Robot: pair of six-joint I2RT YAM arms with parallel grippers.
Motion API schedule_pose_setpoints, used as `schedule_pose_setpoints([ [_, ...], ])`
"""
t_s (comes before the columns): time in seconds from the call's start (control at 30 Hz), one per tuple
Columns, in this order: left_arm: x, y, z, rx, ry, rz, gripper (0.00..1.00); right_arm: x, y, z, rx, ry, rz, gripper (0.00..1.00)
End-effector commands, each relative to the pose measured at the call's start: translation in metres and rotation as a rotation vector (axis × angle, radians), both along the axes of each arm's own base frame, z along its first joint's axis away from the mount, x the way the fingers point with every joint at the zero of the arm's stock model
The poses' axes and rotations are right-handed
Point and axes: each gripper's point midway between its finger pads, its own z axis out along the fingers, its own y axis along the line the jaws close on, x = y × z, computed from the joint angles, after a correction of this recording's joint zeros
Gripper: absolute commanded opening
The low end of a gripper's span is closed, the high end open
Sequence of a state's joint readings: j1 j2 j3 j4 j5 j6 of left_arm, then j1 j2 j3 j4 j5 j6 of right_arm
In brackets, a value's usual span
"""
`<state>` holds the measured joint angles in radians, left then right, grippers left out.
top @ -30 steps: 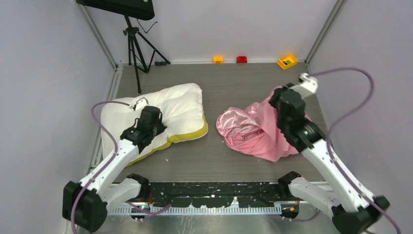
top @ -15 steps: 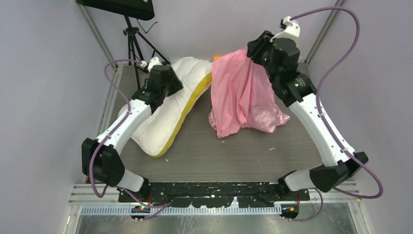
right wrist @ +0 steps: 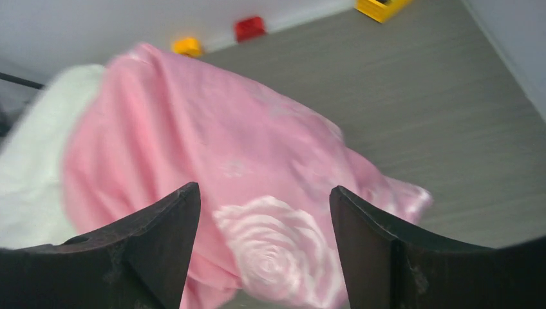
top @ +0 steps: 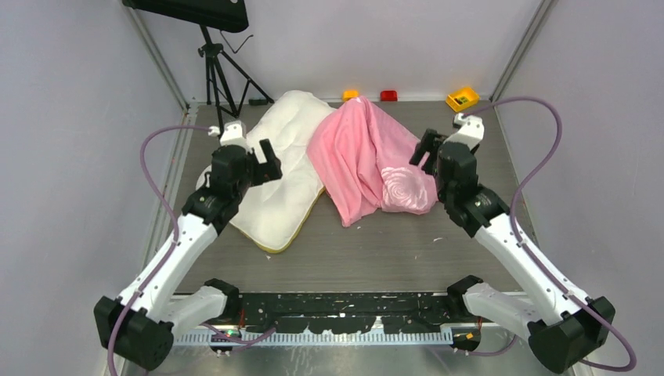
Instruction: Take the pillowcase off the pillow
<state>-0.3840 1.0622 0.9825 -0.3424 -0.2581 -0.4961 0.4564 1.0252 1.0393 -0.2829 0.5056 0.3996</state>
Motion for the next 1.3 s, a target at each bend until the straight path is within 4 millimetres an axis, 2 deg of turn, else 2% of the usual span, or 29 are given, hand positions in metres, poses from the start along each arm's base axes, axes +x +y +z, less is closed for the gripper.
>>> schedule_pose_setpoints([
  [0.0,-0.018,0.014,-0.011,0.116,-0.082,-0.058,1.00,-0.008,-0.052,-0.036,-0.134,-0.037,-0.219,0.80],
  [0.07,-0.016,0.021,-0.021,0.150,-0.157,-0.041,1.00,-0.002,-0.066,-0.068,-0.144,0.017,-0.246,0.81],
  [0.17,-0.008,0.041,-0.047,0.225,-0.203,0.056,1.00,0.010,-0.096,-0.104,-0.070,0.090,-0.325,0.81],
  [0.23,-0.002,0.054,-0.064,0.307,-0.176,0.109,1.00,0.018,-0.108,-0.112,-0.091,0.085,-0.350,0.82],
  [0.3,0.007,0.063,-0.076,0.386,-0.148,0.144,1.00,0.021,-0.118,-0.115,-0.187,0.060,-0.360,0.87],
  [0.37,0.019,0.069,-0.090,0.431,-0.130,0.173,1.00,0.022,-0.119,-0.121,-0.236,0.026,-0.344,0.89],
  [0.4,0.026,0.072,-0.103,0.444,-0.106,0.176,1.00,0.022,-0.116,-0.125,-0.241,0.011,-0.317,0.89],
  [0.53,0.044,0.083,-0.125,0.485,-0.059,0.186,1.00,0.018,-0.117,-0.142,-0.256,-0.007,-0.313,0.90],
  [0.63,0.050,0.089,-0.135,0.468,-0.020,0.169,1.00,0.020,-0.122,-0.162,-0.292,0.012,-0.333,0.88],
  [0.77,0.051,0.087,-0.135,0.461,-0.022,0.145,1.00,0.025,-0.129,-0.178,-0.286,-0.021,-0.372,0.87],
  [0.87,0.047,0.089,-0.133,0.488,-0.068,0.136,0.99,0.027,-0.139,-0.195,-0.269,-0.025,-0.403,0.87],
  [0.9,0.040,0.093,-0.146,0.510,-0.078,0.134,0.98,0.029,-0.140,-0.202,-0.258,-0.016,-0.404,0.87],
  [0.93,0.039,0.095,-0.151,0.521,-0.124,0.137,0.99,0.032,-0.139,-0.208,-0.254,-0.017,-0.391,0.87],
  [0.97,0.043,0.099,-0.144,0.531,-0.180,0.163,0.98,0.035,-0.140,-0.211,-0.261,-0.011,-0.380,0.87],
  [1.0,0.045,0.095,-0.147,0.535,-0.166,0.139,0.97,0.036,-0.139,-0.216,-0.250,0.022,-0.356,0.87],
  [1.1,0.052,0.099,-0.161,0.541,-0.139,0.133,0.95,0.046,-0.144,-0.223,-0.197,0.059,-0.321,0.87],
  [1.13,0.055,0.104,-0.158,0.540,-0.165,0.168,0.96,0.045,-0.146,-0.224,-0.186,0.067,-0.317,0.86],
  [1.23,0.055,0.115,-0.169,0.435,-0.109,0.147,0.96,0.042,-0.148,-0.225,-0.186,-0.004,-0.317,0.89],
  [1.27,0.055,0.115,-0.169,0.401,-0.147,0.142,0.96,0.042,-0.147,-0.225,-0.193,0.008,-0.319,0.89],
])
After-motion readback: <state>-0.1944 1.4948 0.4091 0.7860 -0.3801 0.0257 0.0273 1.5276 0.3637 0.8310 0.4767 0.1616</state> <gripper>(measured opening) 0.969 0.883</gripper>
